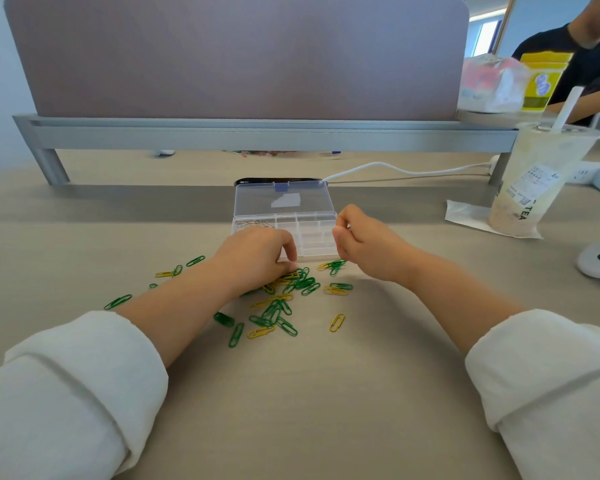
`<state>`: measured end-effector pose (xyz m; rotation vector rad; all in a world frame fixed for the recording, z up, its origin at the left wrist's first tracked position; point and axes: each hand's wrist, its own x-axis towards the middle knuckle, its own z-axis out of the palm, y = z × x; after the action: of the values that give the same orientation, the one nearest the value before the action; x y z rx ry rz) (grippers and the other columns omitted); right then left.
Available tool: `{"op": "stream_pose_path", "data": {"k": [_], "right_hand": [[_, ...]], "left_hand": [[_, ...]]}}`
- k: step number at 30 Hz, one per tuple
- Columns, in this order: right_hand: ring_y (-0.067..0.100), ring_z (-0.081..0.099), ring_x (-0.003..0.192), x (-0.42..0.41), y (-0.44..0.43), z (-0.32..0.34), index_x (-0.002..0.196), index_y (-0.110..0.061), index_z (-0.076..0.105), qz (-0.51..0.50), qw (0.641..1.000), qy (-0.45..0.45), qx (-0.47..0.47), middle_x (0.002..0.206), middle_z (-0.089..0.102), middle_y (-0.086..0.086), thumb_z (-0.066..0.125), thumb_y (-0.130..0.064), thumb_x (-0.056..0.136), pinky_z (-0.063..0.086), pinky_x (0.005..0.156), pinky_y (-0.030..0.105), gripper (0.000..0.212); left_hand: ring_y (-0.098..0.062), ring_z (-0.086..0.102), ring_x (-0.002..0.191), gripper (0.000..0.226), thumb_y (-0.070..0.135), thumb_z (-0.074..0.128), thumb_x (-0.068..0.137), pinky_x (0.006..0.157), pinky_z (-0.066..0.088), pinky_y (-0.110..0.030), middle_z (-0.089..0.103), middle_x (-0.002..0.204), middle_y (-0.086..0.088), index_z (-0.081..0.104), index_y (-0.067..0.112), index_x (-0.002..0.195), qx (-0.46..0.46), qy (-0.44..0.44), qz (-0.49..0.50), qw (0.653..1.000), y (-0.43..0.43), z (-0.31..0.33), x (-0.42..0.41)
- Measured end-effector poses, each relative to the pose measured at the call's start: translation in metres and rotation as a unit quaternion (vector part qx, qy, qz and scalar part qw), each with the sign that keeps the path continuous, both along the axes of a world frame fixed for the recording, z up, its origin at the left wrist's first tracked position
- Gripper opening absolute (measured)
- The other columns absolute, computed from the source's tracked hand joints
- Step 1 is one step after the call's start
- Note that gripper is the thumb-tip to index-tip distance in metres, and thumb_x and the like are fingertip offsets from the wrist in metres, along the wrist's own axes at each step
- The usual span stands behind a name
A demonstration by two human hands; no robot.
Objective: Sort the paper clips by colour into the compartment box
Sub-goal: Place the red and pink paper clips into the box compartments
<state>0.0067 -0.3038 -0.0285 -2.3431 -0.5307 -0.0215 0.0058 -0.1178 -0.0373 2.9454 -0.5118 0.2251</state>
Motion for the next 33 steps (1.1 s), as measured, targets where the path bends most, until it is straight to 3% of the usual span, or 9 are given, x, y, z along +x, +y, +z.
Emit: {"op": "stream_pose_path", "data": {"k": [3,7,12,18,21,24,28,30,33], "right_hand": [[0.013,0.045,0.062,0.003,0.001,-0.003,0.097,-0.019,0.04,0.001,1.0,-0.012,-0.007,0.066,0.05,-0.003,0.034,-0.018,0.098,0.04,0.067,0.031,0.006],[0.008,0.048,0.064,0.003,0.001,-0.006,0.095,-0.02,0.051,-0.003,0.999,-0.032,-0.031,0.067,0.057,-0.005,0.031,-0.012,0.099,0.039,0.062,0.018,0.021],[0.017,0.051,0.075,0.006,0.001,-0.009,0.092,-0.022,0.053,-0.038,0.996,-0.07,-0.049,0.083,0.059,-0.002,0.03,-0.009,0.097,0.044,0.075,0.031,0.027],[0.029,0.054,0.101,0.009,0.0,-0.009,0.125,-0.022,0.048,-0.077,0.977,-0.082,-0.183,0.113,0.062,0.008,0.028,-0.031,0.101,0.04,0.08,0.033,0.033],[0.022,0.055,0.109,0.008,0.0,-0.007,0.128,-0.03,0.049,-0.077,0.971,-0.074,-0.212,0.115,0.063,0.001,0.039,-0.042,0.096,0.04,0.082,0.03,0.035],[0.02,0.054,0.111,0.007,0.001,-0.008,0.124,-0.033,0.054,-0.078,0.966,-0.073,-0.236,0.114,0.061,0.0,0.046,-0.036,0.095,0.042,0.086,0.03,0.03],[0.02,0.054,0.105,0.006,0.001,-0.007,0.114,-0.033,0.062,-0.075,0.971,-0.079,-0.211,0.096,0.055,-0.002,0.05,-0.026,0.094,0.041,0.083,0.029,0.024],[0.016,0.054,0.094,0.006,0.001,-0.006,0.112,-0.032,0.064,-0.068,0.971,-0.086,-0.21,0.096,0.06,-0.005,0.051,-0.026,0.093,0.041,0.079,0.027,0.023],[0.004,0.044,0.065,0.004,-0.001,-0.003,0.105,-0.032,0.067,-0.043,0.974,-0.093,-0.2,0.07,0.046,-0.015,0.055,-0.028,0.09,0.037,0.064,0.021,0.019]], "left_hand": [[-0.012,0.046,0.085,0.019,0.039,0.057,0.087,0.072,0.038,-0.026,0.049,0.085,0.009,0.061,0.029,0.103,-0.001,0.011,0.001,1.0,0.001,0.0,0.001],[-0.011,0.044,0.084,0.018,0.037,0.057,0.087,0.072,0.038,-0.025,0.047,0.083,0.009,0.063,0.026,0.1,0.005,0.035,-0.001,0.999,0.0,0.002,0.002],[-0.011,0.045,0.08,0.018,0.036,0.053,0.091,0.07,0.035,-0.023,0.045,0.078,0.012,0.058,0.021,0.1,-0.007,0.072,-0.005,0.997,-0.001,0.002,0.002],[-0.02,0.056,0.079,0.021,0.031,0.029,0.099,0.069,0.045,-0.035,0.059,0.087,-0.003,0.043,0.015,0.096,-0.081,-0.004,0.008,0.997,0.002,0.006,0.002],[-0.017,0.049,0.064,0.016,0.026,0.029,0.1,0.06,0.039,-0.033,0.056,0.08,-0.003,0.036,0.014,0.093,-0.055,-0.023,0.011,0.998,0.007,0.004,0.004],[-0.018,0.051,0.065,0.014,0.026,0.028,0.1,0.056,0.037,-0.032,0.059,0.082,-0.003,0.037,0.015,0.099,-0.024,-0.055,0.005,0.998,0.009,0.002,0.004],[-0.026,0.058,0.095,0.034,0.018,0.032,0.097,0.065,0.036,-0.028,0.064,0.109,-0.006,0.043,0.021,0.129,0.057,-0.064,0.007,0.996,0.004,0.007,-0.001],[-0.025,0.057,0.101,0.034,0.016,0.033,0.095,0.067,0.035,-0.027,0.063,0.112,-0.005,0.051,0.022,0.122,0.113,-0.061,0.0,0.992,0.001,0.01,-0.005],[-0.022,0.056,0.096,0.029,0.017,0.034,0.093,0.065,0.035,-0.026,0.064,0.106,-0.003,0.057,0.021,0.111,0.147,-0.043,-0.011,0.988,-0.001,0.015,-0.008]]}}
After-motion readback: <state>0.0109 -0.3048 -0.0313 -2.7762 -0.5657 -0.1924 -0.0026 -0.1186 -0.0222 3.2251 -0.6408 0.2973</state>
